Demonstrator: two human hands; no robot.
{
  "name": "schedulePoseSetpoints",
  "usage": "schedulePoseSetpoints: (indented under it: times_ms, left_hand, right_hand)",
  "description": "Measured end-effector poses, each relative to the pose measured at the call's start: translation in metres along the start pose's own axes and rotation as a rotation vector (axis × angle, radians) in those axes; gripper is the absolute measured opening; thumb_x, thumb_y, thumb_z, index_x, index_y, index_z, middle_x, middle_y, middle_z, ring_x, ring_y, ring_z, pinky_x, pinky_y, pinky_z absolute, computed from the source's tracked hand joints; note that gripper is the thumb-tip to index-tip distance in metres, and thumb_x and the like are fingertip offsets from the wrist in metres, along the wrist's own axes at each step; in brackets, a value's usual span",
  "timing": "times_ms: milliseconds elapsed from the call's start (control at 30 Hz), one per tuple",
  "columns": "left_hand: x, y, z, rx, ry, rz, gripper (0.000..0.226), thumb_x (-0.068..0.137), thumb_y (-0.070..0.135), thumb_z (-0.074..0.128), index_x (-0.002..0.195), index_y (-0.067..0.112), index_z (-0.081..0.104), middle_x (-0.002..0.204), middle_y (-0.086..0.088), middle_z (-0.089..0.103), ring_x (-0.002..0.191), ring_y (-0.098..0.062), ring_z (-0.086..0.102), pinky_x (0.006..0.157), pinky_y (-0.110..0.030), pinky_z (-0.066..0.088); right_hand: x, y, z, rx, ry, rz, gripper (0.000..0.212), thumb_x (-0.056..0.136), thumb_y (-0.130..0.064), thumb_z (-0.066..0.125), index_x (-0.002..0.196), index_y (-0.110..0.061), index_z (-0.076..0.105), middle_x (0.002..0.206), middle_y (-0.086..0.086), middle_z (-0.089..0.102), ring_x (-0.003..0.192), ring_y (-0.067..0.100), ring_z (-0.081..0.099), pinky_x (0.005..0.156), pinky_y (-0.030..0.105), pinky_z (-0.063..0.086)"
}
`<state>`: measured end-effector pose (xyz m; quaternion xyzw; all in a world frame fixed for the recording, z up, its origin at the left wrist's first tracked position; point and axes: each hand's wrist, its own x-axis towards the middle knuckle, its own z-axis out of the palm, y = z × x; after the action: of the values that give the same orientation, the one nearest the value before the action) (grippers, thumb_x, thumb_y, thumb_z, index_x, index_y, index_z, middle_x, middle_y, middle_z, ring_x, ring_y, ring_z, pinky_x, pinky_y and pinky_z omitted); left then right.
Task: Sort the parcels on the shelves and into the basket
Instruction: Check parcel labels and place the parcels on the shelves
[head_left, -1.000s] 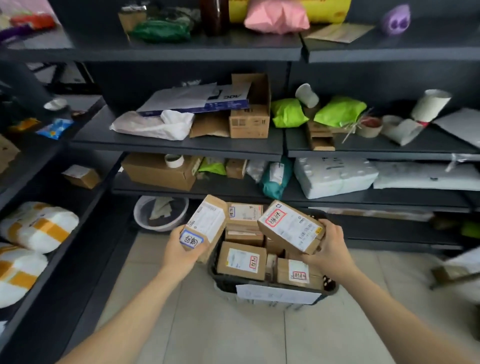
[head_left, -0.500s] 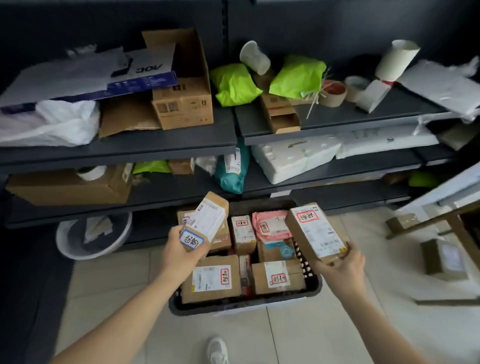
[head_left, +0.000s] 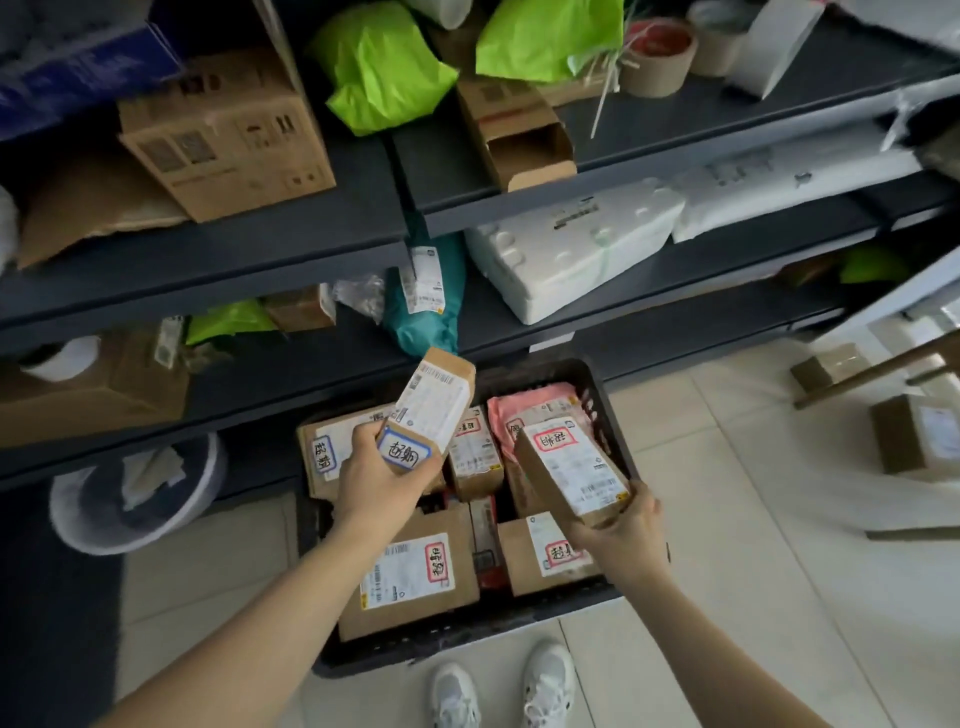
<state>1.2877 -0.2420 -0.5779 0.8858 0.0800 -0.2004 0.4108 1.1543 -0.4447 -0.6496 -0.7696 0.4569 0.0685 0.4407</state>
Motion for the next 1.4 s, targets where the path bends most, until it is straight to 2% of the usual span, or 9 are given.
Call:
schedulePoseSetpoints:
  times_ms: [133, 400, 567, 667, 900, 1067, 1200, 1267, 1400]
  left_hand:
    - [0.022, -0.001, 0.013, -0.009, 0.020, 0.010, 0.050, 0.078, 0.030, 0.075, 0.113, 0.025, 0.040, 0.087, 0.021, 0.051, 0.076, 0.006, 0.049, 0.060, -0.018, 0.040]
    - [0.045, -0.018, 0.034, -0.087, 0.044, -0.010, 0.051, 0.077, 0.030, 0.076, 0.113, 0.028, 0.040, 0.091, 0.021, 0.053, 0.077, 0.007, 0.050, 0.059, -0.011, 0.034]
    - [0.050, -0.029, 0.046, -0.076, 0.015, -0.003, 0.053, 0.075, 0.033, 0.077, 0.113, 0.027, 0.041, 0.096, 0.016, 0.057, 0.084, 0.003, 0.054, 0.062, -0.016, 0.039]
    - [0.049, -0.031, 0.052, -0.053, -0.012, 0.013, 0.053, 0.075, 0.029, 0.077, 0.113, 0.028, 0.039, 0.093, 0.017, 0.056, 0.083, 0.004, 0.054, 0.061, -0.014, 0.039]
    - [0.041, -0.028, 0.063, 0.141, -0.178, 0.143, 0.057, 0.074, 0.027, 0.078, 0.120, 0.030, 0.044, 0.107, 0.011, 0.051, 0.088, 0.004, 0.052, 0.065, -0.006, 0.038]
    - [0.040, -0.029, 0.056, 0.228, -0.384, 0.175, 0.070, 0.075, 0.033, 0.077, 0.134, 0.031, 0.041, 0.116, 0.014, 0.045, 0.106, 0.000, 0.048, 0.084, -0.010, 0.035]
    - [0.039, -0.029, 0.046, 0.229, -0.472, 0.174, 0.073, 0.077, 0.030, 0.076, 0.137, 0.034, 0.035, 0.123, 0.015, 0.050, 0.110, 0.000, 0.049, 0.088, -0.013, 0.036]
    - [0.040, -0.029, 0.040, 0.219, -0.494, 0.167, 0.072, 0.079, 0.027, 0.075, 0.136, 0.035, 0.032, 0.121, 0.016, 0.052, 0.106, 0.004, 0.050, 0.083, -0.010, 0.037]
    - [0.043, -0.034, 0.030, 0.217, -0.462, 0.170, 0.075, 0.083, 0.034, 0.069, 0.142, 0.035, 0.024, 0.137, 0.013, 0.045, 0.121, -0.004, 0.042, 0.099, -0.023, 0.035]
  right_hand:
    - [0.027, -0.005, 0.027, 0.034, 0.036, 0.010, 0.091, 0.067, -0.029, 0.080, 0.138, -0.008, 0.027, 0.126, 0.008, 0.034, 0.097, 0.018, 0.043, 0.080, 0.033, 0.043]
    - [0.090, -0.003, 0.063, -0.042, 0.174, -0.026, 0.102, 0.070, -0.033, 0.082, 0.145, -0.010, 0.017, 0.140, 0.015, 0.027, 0.120, 0.036, 0.045, 0.091, 0.045, 0.046]
    - [0.105, 0.000, 0.075, -0.225, 0.121, -0.084, 0.097, 0.075, -0.028, 0.078, 0.146, -0.024, 0.012, 0.143, 0.010, 0.022, 0.127, 0.031, 0.039, 0.088, 0.044, 0.049]
    - [0.104, 0.005, 0.075, -0.260, 0.074, -0.097, 0.095, 0.080, -0.024, 0.073, 0.148, -0.027, 0.007, 0.153, 0.007, 0.010, 0.139, 0.031, 0.023, 0.099, 0.046, 0.043]
    - [0.078, -0.001, 0.047, -0.084, 0.098, -0.287, 0.082, 0.084, -0.026, 0.069, 0.148, -0.030, 0.018, 0.153, -0.003, 0.013, 0.142, 0.022, 0.017, 0.108, 0.044, 0.035]
    - [0.065, -0.018, 0.029, -0.254, -0.261, -0.650, 0.099, 0.077, -0.015, 0.075, 0.149, -0.033, 0.010, 0.155, -0.007, 0.006, 0.144, 0.017, 0.008, 0.114, 0.038, 0.028]
    - [0.065, -0.036, 0.028, -0.314, -0.532, -0.523, 0.084, 0.079, -0.011, 0.072, 0.147, -0.027, 0.026, 0.149, -0.009, 0.027, 0.138, 0.013, 0.028, 0.111, 0.029, 0.034]
    - [0.064, -0.041, 0.028, -0.291, -0.583, -0.466, 0.077, 0.080, -0.011, 0.072, 0.145, -0.027, 0.032, 0.143, -0.010, 0.035, 0.132, 0.013, 0.035, 0.107, 0.029, 0.037]
    - [0.060, -0.048, 0.032, -0.296, -0.613, -0.442, 0.073, 0.084, -0.014, 0.069, 0.146, -0.025, 0.031, 0.143, -0.008, 0.037, 0.130, 0.013, 0.038, 0.106, 0.030, 0.040]
